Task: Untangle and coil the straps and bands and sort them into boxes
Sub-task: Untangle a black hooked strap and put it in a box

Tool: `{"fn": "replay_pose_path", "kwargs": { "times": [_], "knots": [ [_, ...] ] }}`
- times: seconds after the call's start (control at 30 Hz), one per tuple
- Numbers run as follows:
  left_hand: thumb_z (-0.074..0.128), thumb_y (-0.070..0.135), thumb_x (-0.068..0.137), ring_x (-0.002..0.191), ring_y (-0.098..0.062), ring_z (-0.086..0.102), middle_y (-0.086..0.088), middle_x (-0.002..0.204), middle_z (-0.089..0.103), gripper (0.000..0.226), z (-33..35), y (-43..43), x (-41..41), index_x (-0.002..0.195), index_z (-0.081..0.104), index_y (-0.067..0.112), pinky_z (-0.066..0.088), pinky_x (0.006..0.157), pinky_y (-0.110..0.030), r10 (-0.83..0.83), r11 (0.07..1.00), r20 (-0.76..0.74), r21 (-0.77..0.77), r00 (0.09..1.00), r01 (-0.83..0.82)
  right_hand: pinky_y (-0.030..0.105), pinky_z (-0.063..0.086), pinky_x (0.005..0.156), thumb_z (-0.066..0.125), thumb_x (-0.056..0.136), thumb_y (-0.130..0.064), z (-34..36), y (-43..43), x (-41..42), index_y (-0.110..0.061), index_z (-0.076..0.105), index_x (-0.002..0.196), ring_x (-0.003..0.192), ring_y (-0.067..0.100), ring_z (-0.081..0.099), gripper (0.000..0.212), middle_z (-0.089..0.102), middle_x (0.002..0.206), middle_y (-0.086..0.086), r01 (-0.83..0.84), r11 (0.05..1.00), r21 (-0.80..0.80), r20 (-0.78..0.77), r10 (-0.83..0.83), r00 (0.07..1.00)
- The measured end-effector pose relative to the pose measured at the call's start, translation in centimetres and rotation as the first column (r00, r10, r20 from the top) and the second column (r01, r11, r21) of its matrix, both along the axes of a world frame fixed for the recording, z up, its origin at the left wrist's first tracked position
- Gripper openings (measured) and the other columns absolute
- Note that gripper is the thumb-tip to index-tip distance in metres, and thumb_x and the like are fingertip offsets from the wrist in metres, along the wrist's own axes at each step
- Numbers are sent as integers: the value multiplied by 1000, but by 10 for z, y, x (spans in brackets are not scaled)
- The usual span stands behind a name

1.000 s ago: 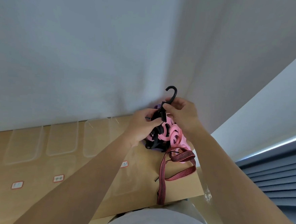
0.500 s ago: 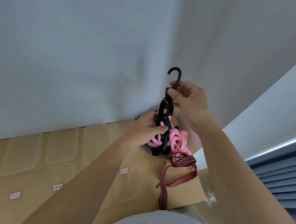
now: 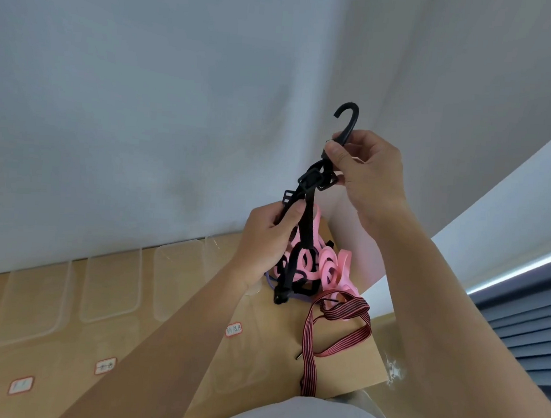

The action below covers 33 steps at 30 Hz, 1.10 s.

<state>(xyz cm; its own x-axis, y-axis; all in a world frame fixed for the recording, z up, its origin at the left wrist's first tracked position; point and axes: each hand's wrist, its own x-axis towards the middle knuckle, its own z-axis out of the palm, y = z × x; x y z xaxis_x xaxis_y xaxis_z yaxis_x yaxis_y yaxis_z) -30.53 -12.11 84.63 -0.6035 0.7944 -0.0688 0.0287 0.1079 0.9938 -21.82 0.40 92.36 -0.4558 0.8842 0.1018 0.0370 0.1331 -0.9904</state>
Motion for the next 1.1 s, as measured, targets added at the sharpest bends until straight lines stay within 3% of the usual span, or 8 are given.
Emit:
{"fn": "replay_pose_path", "kwargs": {
  "times": [0.13, 0.23, 0.33, 0.5, 0.63, 0.8, 0.93, 1.1],
  "knots": [
    [48, 33, 107, 48, -10, 40, 7, 54, 45, 46, -2, -2, 1, 64, 64, 29, 35, 56, -29, -14, 1000, -2, -11, 1000, 14, 43, 61, 75, 71, 93, -14, 2, -4, -4, -21, 67, 92, 81, 25, 73, 8, 73, 80, -3, -10, 999, -38, -2, 10, 1000],
    [53, 42, 103, 69, -6, 63, 9, 80, 66, 26, -4, -3, 2, 108, 65, 20, 49, 73, -30, 47, 999, 108, 21, 993, -50, 36, 60, 69, 70, 94, -13, 6, -5, -5, -18, 67, 95, 76, 20, 72, 6, 72, 80, -2, -31, 998, -61, -4, 31, 1000],
    [63, 50, 88, 104, 10, 61, 17, 117, 62, 51, 0, -4, 4, 135, 53, 33, 48, 89, -11, 95, 994, 65, 50, 993, -98, 30, 58, 67, 69, 95, -13, 10, -7, -5, -17, 67, 97, 75, 16, 72, 5, 72, 80, -2, -57, 997, -59, -4, 57, 998],
    [75, 26, 85, 107, -7, 59, 12, 108, 58, 27, 13, 7, 2, 111, 68, 25, 50, 90, -25, 324, 943, -386, 202, 864, -263, 36, 62, 73, 70, 94, -14, 10, -17, -11, -15, 68, 100, 77, 18, 74, 7, 72, 80, -3, -97, 994, -52, 12, 98, 995],
    [72, 13, 86, 85, -9, 61, -2, 98, 61, 19, 16, 7, -2, 105, 76, 16, 53, 78, -25, 428, 903, -459, 263, 779, -341, 39, 63, 74, 70, 94, -14, 12, -15, -12, -15, 67, 100, 78, 19, 75, 7, 73, 83, 0, -53, 998, -28, 15, 54, 998],
    [60, 8, 93, 84, -9, 69, 6, 85, 73, 10, 28, 3, -6, 95, 70, 10, 57, 82, -28, 258, 962, -86, 120, 962, -247, 45, 62, 77, 69, 93, -13, 11, -11, -11, -16, 67, 100, 80, 21, 74, 8, 73, 83, -1, -39, 999, -22, 21, 40, 999],
    [39, 0, 94, 49, -18, 41, -5, 60, 49, 21, 40, -1, -5, 83, 55, 7, 44, 57, -34, 139, 976, 343, 114, 929, -188, 46, 62, 81, 65, 95, -6, 10, -11, -8, -16, 67, 101, 80, 21, 73, 12, 73, 85, -1, -49, 998, -32, -17, 49, 999],
    [48, 38, 86, 51, -13, 12, 2, 65, 25, 22, 45, -10, -9, 88, 41, 17, 12, 44, -25, -62, 998, 405, 24, 912, 57, 43, 61, 84, 58, 98, -1, 11, -13, -5, -12, 66, 108, 83, 18, 71, 17, 73, 95, 5, -105, 990, -96, -83, 97, 992]
  ]
}}
